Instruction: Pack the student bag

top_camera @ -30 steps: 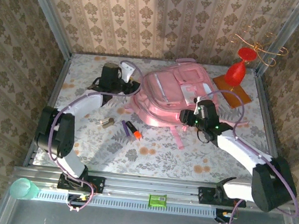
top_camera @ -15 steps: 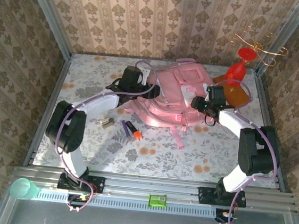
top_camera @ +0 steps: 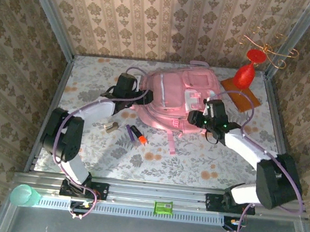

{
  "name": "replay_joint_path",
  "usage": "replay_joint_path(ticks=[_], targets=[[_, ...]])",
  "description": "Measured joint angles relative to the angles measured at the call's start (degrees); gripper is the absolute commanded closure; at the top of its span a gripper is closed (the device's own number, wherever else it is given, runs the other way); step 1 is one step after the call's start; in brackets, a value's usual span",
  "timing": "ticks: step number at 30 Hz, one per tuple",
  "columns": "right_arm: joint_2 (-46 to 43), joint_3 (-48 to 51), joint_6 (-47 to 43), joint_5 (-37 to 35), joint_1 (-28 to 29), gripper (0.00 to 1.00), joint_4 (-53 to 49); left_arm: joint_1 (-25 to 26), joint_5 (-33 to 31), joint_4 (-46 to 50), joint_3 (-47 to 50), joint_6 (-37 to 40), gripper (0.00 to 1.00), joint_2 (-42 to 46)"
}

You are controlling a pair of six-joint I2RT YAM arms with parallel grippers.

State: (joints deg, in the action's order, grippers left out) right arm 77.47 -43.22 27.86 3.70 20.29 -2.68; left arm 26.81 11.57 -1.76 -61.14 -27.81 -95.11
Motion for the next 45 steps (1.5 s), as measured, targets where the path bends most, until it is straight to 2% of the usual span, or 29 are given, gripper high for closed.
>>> replay_joint_path(ticks=[3,7,13,18,23,27,29,32,36,38,40,43,45], targets=[[-0.9,1.03,0.17,-0.31,3.15,0.46,1.33,0.24,1.27,-1.73,0.22,-2.1,0.36,-0.74],[3.72,1.07,1.27,0.68,5.73,0.51,4.68,0.9,2.73,-2.12,-1.25,-3.54,0.37,-4.5],[12.22,0.92,3.87,2.32,5.79,0.59,9.68,1.14,2.54,-2.12,-2.82,-4.39,0.37,-8.07],[14.16,0.92,4.76,2.67,5.79,0.61,12.0,1.29,3.3,-2.36,-4.15,-5.68,0.43,-10.58],[14.21,0.92,4.96,2.67,5.79,0.6,12.39,1.29,3.41,-4.37,-3.58,-7.48,0.69,-11.34],[13.66,0.92,4.09,2.32,5.57,0.52,11.52,1.25,3.56,-7.02,-2.23,-9.42,0.92,-11.34],[12.39,0.92,3.48,1.88,5.33,0.51,10.51,1.18,3.87,-8.07,-1.73,-10.14,0.99,-11.32],[9.38,0.92,3.34,1.05,4.81,0.52,9.79,1.01,4.5,-9.25,-1.03,-11.28,1.0,-10.99],[8.15,0.92,3.43,0.42,4.7,0.66,9.79,0.85,5.81,-10.71,-0.15,-12.26,1.0,-10.01],[8.74,0.85,3.43,0.33,4.72,0.69,9.77,0.85,6.51,-10.82,-0.09,-12.81,1.0,-9.84],[9.94,0.24,3.39,0.39,4.92,0.68,9.75,0.87,7.13,-10.91,-0.09,-13.2,1.0,-9.81],[11.21,-0.57,3.3,0.55,6.08,0.58,9.79,0.85,7.37,-10.95,-0.09,-13.53,1.0,-9.81],[11.65,-0.7,3.23,0.52,7.04,0.56,9.77,0.85,7.39,-10.95,-0.09,-13.64,1.0,-9.79]])
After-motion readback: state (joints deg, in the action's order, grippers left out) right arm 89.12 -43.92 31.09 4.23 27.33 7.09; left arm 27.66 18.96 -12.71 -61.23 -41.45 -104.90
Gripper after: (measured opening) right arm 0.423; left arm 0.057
